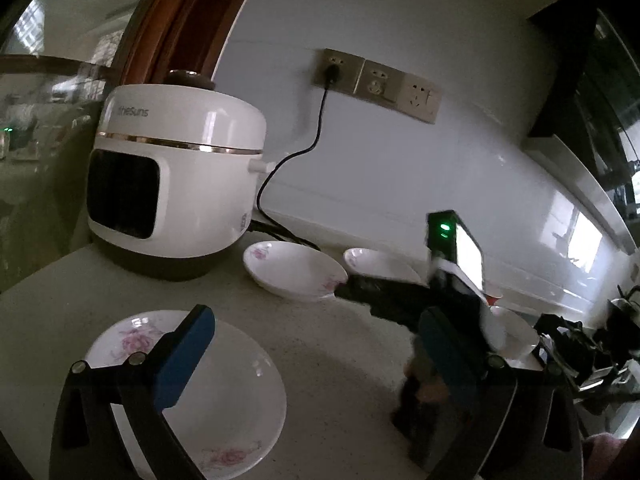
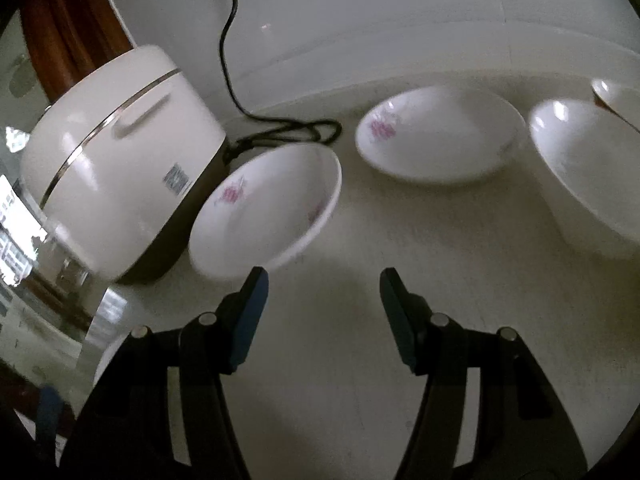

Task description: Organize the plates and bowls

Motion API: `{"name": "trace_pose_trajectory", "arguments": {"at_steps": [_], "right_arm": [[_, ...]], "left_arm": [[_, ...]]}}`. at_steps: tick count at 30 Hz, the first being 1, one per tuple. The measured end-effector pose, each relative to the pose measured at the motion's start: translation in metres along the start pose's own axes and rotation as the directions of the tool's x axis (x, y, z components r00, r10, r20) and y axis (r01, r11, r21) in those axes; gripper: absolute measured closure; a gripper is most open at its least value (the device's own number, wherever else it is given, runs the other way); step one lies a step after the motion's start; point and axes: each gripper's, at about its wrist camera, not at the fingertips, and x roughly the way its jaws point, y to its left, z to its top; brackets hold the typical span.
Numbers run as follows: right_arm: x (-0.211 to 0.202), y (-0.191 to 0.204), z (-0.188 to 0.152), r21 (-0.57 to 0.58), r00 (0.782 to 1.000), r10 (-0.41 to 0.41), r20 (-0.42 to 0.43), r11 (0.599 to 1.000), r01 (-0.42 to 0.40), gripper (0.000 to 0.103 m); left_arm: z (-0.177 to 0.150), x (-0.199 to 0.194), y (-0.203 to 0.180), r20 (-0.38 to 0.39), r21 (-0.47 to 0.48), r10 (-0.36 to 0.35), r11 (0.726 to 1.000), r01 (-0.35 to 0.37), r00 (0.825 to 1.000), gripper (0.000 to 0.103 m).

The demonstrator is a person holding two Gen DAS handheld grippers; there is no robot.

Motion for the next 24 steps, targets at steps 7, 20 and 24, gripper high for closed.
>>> {"name": "trace_pose_trajectory", "arguments": {"at_steps": [7,20,24], "right_arm": [[0.032,0.010,0.023,-0.030,0.981,-0.189,-0.036,0.982,0.188,0.038],[0.001,0.020,-0.008,-0.288,0.931,-0.354,-0.090,0.904,0.316,0.017],[-0.029,-0.001,-0.029,-0.270,0.943,-0.323,-0.083,0.918,0.290,0.017]], "left_arm": [[0.003,-0.003,0.000,0.026,-0.002,0.041,0.999,-0.041,0.999,0.000],[0.004,-0.002,0.009,0.032,-0.034,0.057,0.998,-0.056,0.998,0.000],[0.004,-0.001,0.009,0.024,-0.035,0.053,0.998,-0.052,0.998,0.000]]}}
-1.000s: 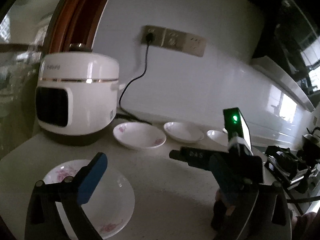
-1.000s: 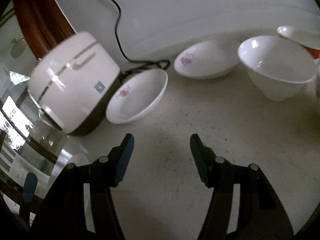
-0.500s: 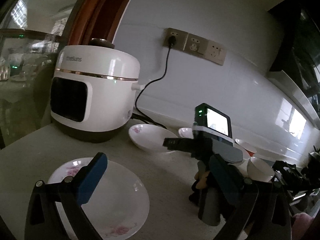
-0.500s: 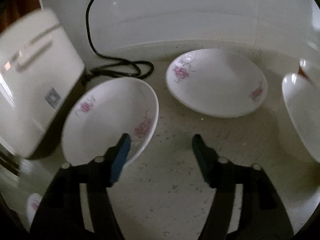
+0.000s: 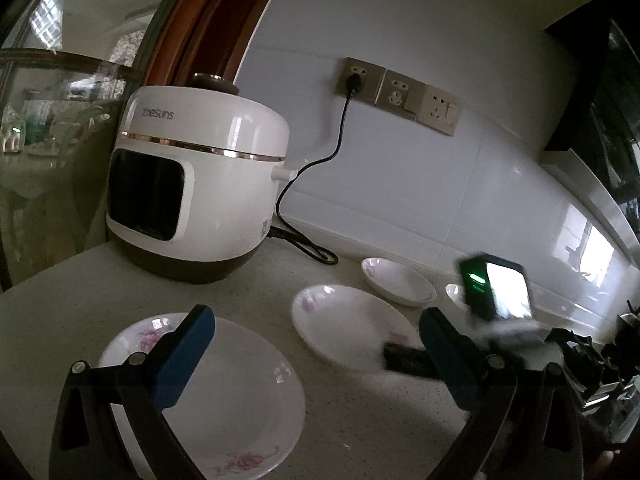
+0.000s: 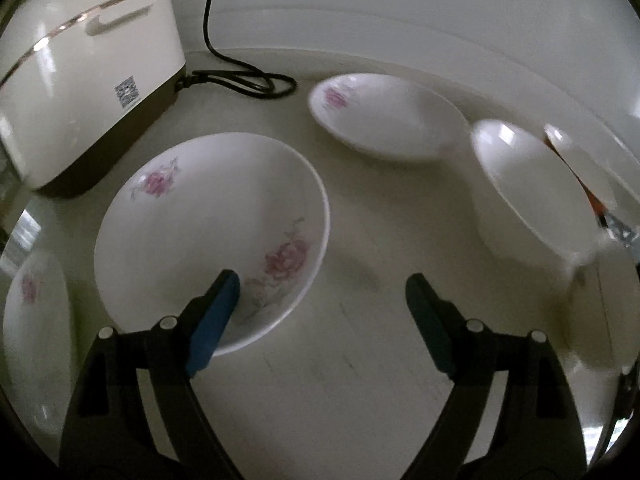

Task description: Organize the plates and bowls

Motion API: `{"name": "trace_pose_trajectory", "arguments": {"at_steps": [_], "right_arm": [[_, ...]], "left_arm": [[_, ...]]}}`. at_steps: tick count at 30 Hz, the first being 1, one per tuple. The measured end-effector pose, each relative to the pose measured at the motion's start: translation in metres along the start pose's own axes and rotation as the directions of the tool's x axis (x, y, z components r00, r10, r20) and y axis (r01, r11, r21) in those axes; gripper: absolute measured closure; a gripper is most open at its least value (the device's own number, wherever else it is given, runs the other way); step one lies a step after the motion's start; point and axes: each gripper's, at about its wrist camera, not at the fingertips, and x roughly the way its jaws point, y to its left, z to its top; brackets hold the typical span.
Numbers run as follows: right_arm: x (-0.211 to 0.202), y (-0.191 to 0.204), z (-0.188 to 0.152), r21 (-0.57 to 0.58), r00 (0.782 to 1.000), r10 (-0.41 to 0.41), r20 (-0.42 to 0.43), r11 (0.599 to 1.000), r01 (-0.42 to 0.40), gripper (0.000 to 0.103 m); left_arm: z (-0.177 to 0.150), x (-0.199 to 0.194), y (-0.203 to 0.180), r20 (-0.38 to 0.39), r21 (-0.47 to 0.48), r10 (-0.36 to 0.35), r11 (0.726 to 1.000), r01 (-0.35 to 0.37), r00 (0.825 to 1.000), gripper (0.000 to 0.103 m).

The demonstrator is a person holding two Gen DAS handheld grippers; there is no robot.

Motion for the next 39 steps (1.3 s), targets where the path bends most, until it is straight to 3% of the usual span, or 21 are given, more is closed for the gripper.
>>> {"name": "trace_pose_trajectory", "arguments": {"at_steps": [7,11,16,19,21,23,27,31,33,34,35,37,39], "right_arm": [[-0.035,-0.049,-0.048,0.020,1.000,0.017,0.015,1.000,-0.017,0.017],[-0.044,-0.069,-0.062,0.040,1.000,0.009,0.023,0.999,-0.010,0.017],[-0.050,-0.104,-0.070,0.173,0.984,0.164,0.067,0.970,-0.173,0.030],[-0.054,-0.113,-0.074,0.210,0.976,0.200,0.086,0.954,-0.214,0.034],[-0.053,-0.107,-0.072,0.173,0.962,0.260,0.084,0.947,-0.271,0.038],[-0.055,-0.101,-0.072,0.132,0.949,0.304,0.084,0.940,-0.313,0.044],[-0.055,-0.098,-0.074,0.122,0.939,0.335,0.074,0.932,-0.342,0.060],[-0.055,-0.103,-0.075,0.140,0.938,0.339,0.072,0.928,-0.346,0.061],[-0.049,-0.099,-0.070,0.138,0.939,0.338,0.070,0.929,-0.344,0.061],[-0.049,-0.099,-0.069,0.139,0.938,0.340,0.071,0.928,-0.347,0.061],[-0.049,-0.098,-0.071,0.141,0.938,0.340,0.072,0.927,-0.347,0.061],[-0.052,-0.100,-0.074,0.146,0.937,0.341,0.075,0.926,-0.348,0.061],[-0.053,-0.102,-0.075,0.148,0.936,0.343,0.078,0.925,-0.351,0.061]], "left_arm": [[-0.002,0.006,-0.005,-0.037,0.018,-0.014,1.000,0.014,0.999,0.000],[-0.004,0.011,-0.021,-0.073,0.085,-0.044,0.995,0.050,0.996,0.000],[-0.013,0.022,-0.060,-0.139,0.253,-0.070,0.962,0.103,0.988,0.000],[-0.015,0.048,-0.082,-0.266,0.288,-0.031,0.951,0.110,0.963,0.000],[-0.012,0.072,-0.085,-0.373,0.208,-0.048,0.969,0.134,0.926,0.000],[-0.012,0.091,-0.086,-0.428,0.174,-0.021,0.979,0.105,0.903,0.000],[-0.016,0.110,-0.095,-0.470,0.224,0.013,0.969,0.105,0.883,0.005],[-0.022,0.120,-0.099,-0.493,0.243,0.036,0.965,0.098,0.869,0.005],[-0.023,0.126,-0.094,-0.508,0.208,0.029,0.974,0.090,0.861,0.009],[-0.025,0.129,-0.090,-0.517,0.186,0.022,0.979,0.087,0.856,0.016],[-0.026,0.133,-0.087,-0.530,0.171,0.019,0.982,0.084,0.848,0.030],[-0.031,0.142,-0.083,-0.569,0.147,0.013,0.985,0.086,0.823,0.049],[-0.033,0.140,-0.081,-0.552,0.152,0.018,0.985,0.079,0.834,0.051]]}}
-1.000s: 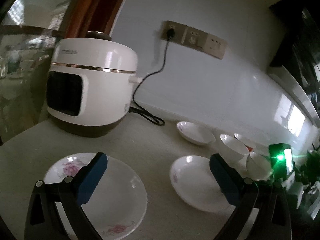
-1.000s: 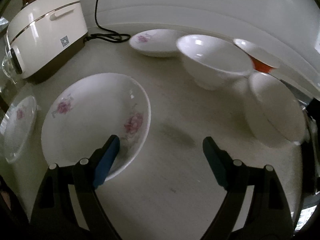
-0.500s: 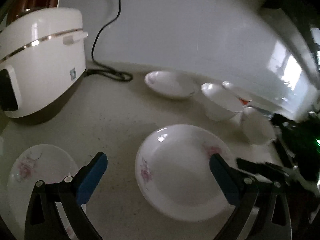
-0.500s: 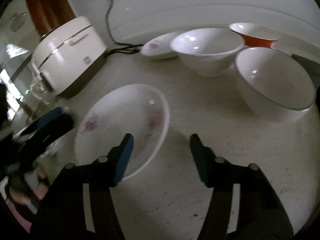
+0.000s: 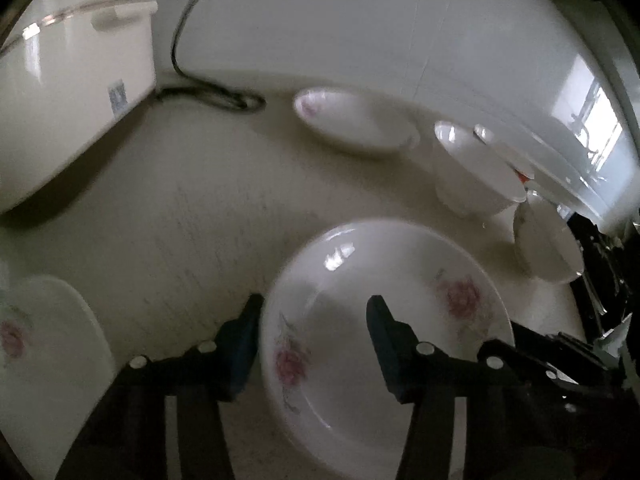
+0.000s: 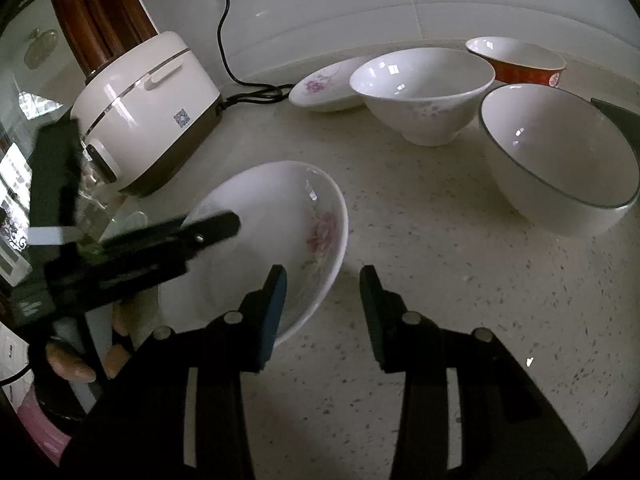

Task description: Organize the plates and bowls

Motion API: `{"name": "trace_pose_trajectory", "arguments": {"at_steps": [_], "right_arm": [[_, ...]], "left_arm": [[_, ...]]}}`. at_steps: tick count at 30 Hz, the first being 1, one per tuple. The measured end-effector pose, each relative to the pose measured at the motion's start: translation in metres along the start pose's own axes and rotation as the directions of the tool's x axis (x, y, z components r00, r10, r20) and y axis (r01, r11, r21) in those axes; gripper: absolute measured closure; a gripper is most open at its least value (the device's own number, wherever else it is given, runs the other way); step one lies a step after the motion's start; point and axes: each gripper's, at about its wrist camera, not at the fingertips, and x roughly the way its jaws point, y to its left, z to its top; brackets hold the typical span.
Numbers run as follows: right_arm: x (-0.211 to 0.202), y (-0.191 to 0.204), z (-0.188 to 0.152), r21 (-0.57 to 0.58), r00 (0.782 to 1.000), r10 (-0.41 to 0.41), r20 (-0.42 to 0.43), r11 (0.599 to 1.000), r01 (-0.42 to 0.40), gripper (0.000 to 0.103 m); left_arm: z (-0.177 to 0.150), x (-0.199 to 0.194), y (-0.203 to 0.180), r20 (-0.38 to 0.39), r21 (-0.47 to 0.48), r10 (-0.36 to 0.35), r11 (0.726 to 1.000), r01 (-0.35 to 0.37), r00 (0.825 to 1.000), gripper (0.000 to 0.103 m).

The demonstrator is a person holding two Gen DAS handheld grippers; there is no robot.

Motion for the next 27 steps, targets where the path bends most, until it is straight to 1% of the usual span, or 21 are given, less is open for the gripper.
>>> {"name": "trace_pose_trajectory", "arguments": {"at_steps": [1,3,5,6,7,8,12,14,15,17,20,22,23,27], "right_arm": [[-0.001,-0.002,-0.001,0.003,1.000,0.003,0.001,1.000,-0.003,0.061],[-0.001,-0.003,0.001,0.014,1.000,0.010,0.003,1.000,-0.010,0.061],[-0.002,-0.006,0.000,0.027,1.000,0.022,0.006,0.999,-0.022,0.061],[-0.003,-0.007,0.000,0.032,1.000,0.027,0.007,0.999,-0.027,0.061],[-0.003,-0.008,0.000,0.038,0.999,0.034,0.008,0.999,-0.035,0.061],[-0.003,-0.009,0.000,0.042,0.999,0.040,0.009,0.998,-0.040,0.062],[-0.001,-0.010,0.001,0.057,0.999,0.042,0.003,0.998,-0.042,0.064],[0.001,-0.011,0.003,0.069,1.000,0.031,0.004,0.997,-0.031,0.069],[0.002,-0.012,0.004,0.079,1.000,0.018,0.006,0.997,-0.018,0.071],[0.004,-0.011,0.005,0.095,1.000,-0.010,0.014,0.995,0.009,0.071],[0.005,0.001,0.005,0.075,0.996,-0.086,0.014,0.994,0.085,0.071],[0.006,0.006,0.004,0.089,0.992,-0.126,0.021,0.988,0.124,0.070],[0.006,0.008,0.003,0.100,0.990,-0.140,0.025,0.986,0.137,0.068],[0.005,0.013,-0.001,0.133,0.986,-0.161,0.037,0.979,0.155,0.068]], "left_arm": [[0.000,-0.001,0.001,0.002,-0.003,-0.004,1.000,0.004,1.000,0.051],[-0.004,-0.004,0.003,0.015,-0.021,-0.044,0.999,0.044,0.999,0.054],[-0.007,-0.008,0.010,0.027,-0.062,-0.062,0.996,0.063,0.998,0.075],[-0.008,-0.008,0.015,0.029,-0.086,-0.083,0.993,0.086,0.996,0.084],[-0.009,-0.009,0.018,0.030,-0.101,-0.105,0.989,0.107,0.994,0.086],[-0.009,-0.010,0.021,0.033,-0.113,-0.126,0.985,0.129,0.991,0.087],[-0.008,-0.007,0.019,0.030,-0.115,-0.134,0.984,0.137,0.991,0.087],[-0.008,-0.008,0.020,0.030,-0.122,-0.143,0.982,0.146,0.989,0.087],[-0.008,-0.008,0.020,0.030,-0.122,-0.144,0.982,0.147,0.989,0.087],[-0.007,-0.007,0.020,0.030,-0.124,-0.145,0.981,0.148,0.989,0.087],[-0.006,-0.006,0.021,0.030,-0.127,-0.150,0.980,0.152,0.988,0.087],[-0.007,-0.006,0.022,0.031,-0.130,-0.150,0.980,0.152,0.988,0.087],[-0.007,-0.007,0.022,0.032,-0.132,-0.150,0.979,0.153,0.988,0.087],[-0.007,-0.008,0.023,0.035,-0.141,-0.147,0.978,0.150,0.989,0.086]]}}
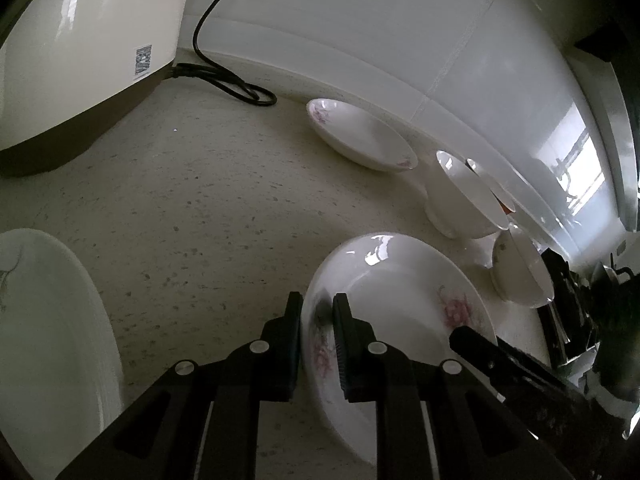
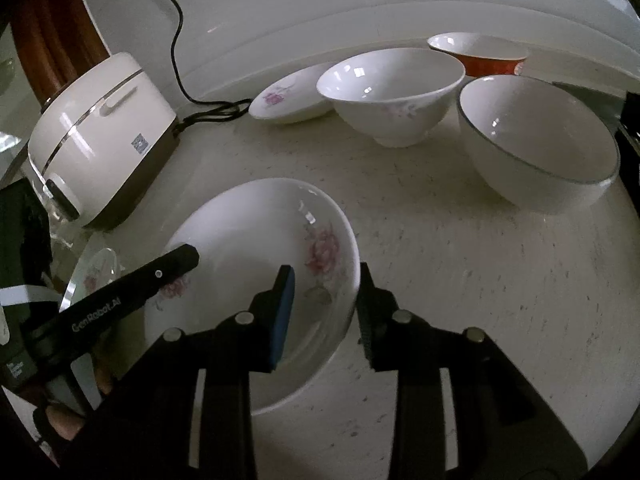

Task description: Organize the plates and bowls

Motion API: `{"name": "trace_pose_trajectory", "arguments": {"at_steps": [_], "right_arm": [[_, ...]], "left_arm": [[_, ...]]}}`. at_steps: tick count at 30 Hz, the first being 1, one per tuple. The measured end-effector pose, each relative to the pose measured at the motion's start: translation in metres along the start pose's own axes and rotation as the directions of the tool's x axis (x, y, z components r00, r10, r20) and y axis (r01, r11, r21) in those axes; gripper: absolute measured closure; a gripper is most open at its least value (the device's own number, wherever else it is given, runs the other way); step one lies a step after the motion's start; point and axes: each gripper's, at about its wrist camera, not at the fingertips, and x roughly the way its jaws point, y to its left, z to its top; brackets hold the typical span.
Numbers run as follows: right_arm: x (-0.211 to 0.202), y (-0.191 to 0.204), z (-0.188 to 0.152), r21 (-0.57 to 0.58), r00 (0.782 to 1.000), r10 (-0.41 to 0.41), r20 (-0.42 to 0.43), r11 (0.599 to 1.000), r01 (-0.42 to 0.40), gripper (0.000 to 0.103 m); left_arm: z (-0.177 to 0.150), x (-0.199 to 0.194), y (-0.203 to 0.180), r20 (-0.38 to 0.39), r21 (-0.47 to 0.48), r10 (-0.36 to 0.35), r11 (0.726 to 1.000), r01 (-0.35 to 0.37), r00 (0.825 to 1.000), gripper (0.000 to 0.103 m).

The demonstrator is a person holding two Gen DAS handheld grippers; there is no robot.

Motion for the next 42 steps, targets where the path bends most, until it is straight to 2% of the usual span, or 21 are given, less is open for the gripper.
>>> {"name": "trace_pose_trajectory", "arguments": {"at_steps": [6,13,14,15,16,21,27,34,40,42], "right_arm": [[-0.002,0.000,-0.003,0.012,1.000,-0.006,0.003,1.000,0.006,0.068],[-0.003,-0.003,-0.005,0.032,1.000,0.017,0.005,0.999,-0.017,0.070],[-0.003,-0.003,-0.005,0.032,1.000,0.017,0.004,0.999,-0.017,0.071],[-0.003,-0.003,-0.006,0.033,1.000,0.010,0.005,0.999,-0.010,0.079],[-0.004,-0.005,-0.007,0.041,1.000,-0.011,0.004,0.999,0.011,0.082],[-0.007,-0.012,-0.010,0.077,1.000,0.020,0.010,0.997,-0.021,0.088],[-0.016,-0.015,-0.013,0.090,0.997,0.063,0.050,0.994,-0.067,0.089],[-0.026,-0.012,-0.019,0.071,0.990,0.112,0.086,0.990,-0.118,0.089],[-0.029,-0.008,-0.020,0.065,0.986,0.129,0.109,0.988,-0.137,0.089],[-0.030,-0.005,-0.022,0.060,0.984,0.136,0.114,0.988,-0.144,0.089]], "left_arm": [[0.000,0.000,0.002,-0.001,-0.008,-0.011,1.000,0.011,1.000,0.086],[-0.001,-0.001,0.007,-0.007,-0.028,-0.059,0.998,0.058,0.998,0.085],[-0.002,-0.002,0.006,-0.007,-0.022,-0.053,0.998,0.052,0.999,0.085],[-0.002,-0.003,0.005,-0.006,-0.014,-0.041,0.999,0.041,0.999,0.085],[-0.002,-0.003,0.003,-0.006,-0.006,-0.029,1.000,0.029,1.000,0.086],[-0.002,-0.007,0.005,0.004,-0.012,-0.019,1.000,0.019,1.000,0.089],[-0.006,-0.026,0.005,0.095,0.002,-0.056,0.998,0.056,0.994,0.091],[-0.009,-0.042,0.001,0.170,0.022,-0.044,0.999,0.041,0.984,0.091],[-0.016,-0.048,0.001,0.183,0.013,-0.024,1.000,0.022,0.983,0.091],[-0.019,-0.056,0.001,0.221,0.016,-0.012,1.000,0.008,0.975,0.091]]}}
